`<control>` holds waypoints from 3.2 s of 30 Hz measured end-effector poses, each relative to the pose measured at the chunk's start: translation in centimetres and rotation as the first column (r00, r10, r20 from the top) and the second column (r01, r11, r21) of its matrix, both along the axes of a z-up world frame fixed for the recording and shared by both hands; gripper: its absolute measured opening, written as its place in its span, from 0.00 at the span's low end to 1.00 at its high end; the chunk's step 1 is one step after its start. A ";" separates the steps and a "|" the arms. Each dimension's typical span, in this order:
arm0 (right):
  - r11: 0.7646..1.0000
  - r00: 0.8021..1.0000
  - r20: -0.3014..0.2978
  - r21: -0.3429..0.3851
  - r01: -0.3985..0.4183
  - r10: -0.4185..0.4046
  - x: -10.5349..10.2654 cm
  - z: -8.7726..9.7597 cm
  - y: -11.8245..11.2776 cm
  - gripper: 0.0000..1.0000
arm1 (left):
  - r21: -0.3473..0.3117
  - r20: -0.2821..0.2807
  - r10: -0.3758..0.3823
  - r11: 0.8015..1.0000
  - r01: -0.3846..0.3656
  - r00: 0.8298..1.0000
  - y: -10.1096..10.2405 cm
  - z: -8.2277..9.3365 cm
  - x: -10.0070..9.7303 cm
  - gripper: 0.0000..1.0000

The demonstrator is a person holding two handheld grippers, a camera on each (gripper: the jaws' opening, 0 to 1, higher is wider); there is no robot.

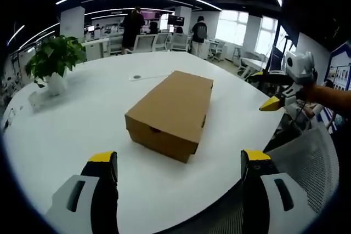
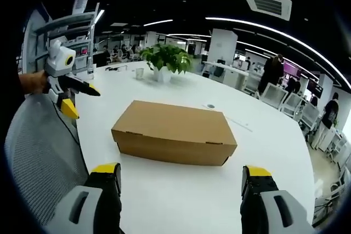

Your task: Operate the shoe box by opening the lid, removing the specified soft item, and placing it in the target area until the item is outside and the box remains undamaged.

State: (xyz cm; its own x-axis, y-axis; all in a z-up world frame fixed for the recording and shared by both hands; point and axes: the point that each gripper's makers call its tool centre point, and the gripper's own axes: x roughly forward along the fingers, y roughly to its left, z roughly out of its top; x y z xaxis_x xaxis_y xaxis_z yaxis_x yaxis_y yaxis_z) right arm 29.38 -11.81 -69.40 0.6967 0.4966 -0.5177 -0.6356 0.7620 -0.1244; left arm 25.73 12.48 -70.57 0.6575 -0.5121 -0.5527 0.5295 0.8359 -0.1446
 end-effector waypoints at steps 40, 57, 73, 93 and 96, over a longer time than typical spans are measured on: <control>0.960 0.961 -0.080 -0.077 -0.271 0.265 9.3 -3.7 0.5 0.91 | -0.012 -0.089 0.022 1.000 -0.023 0.996 -4.5 -3.1 3.1 0.90; 0.942 0.944 -0.137 -0.115 -0.316 0.300 11.7 -5.6 0.4 0.85 | -0.032 -0.156 0.110 0.993 -0.116 0.982 -4.3 -5.2 4.8 0.85; 0.943 0.937 -0.185 -0.100 -0.318 0.297 13.2 -7.1 1.0 0.74 | -0.023 -0.197 0.142 0.989 -0.149 0.970 -4.9 -7.6 5.7 0.76; 0.948 0.944 -0.189 -0.120 -0.296 0.271 13.5 -7.4 0.9 0.64 | -0.018 -0.213 0.108 0.993 -0.114 0.971 -5.2 -7.9 5.7 0.57; 0.955 0.945 -0.198 -0.088 -0.282 0.261 13.2 -7.2 1.2 0.64 | -0.008 -0.213 0.109 0.994 -0.113 0.971 -4.9 -8.0 5.8 0.57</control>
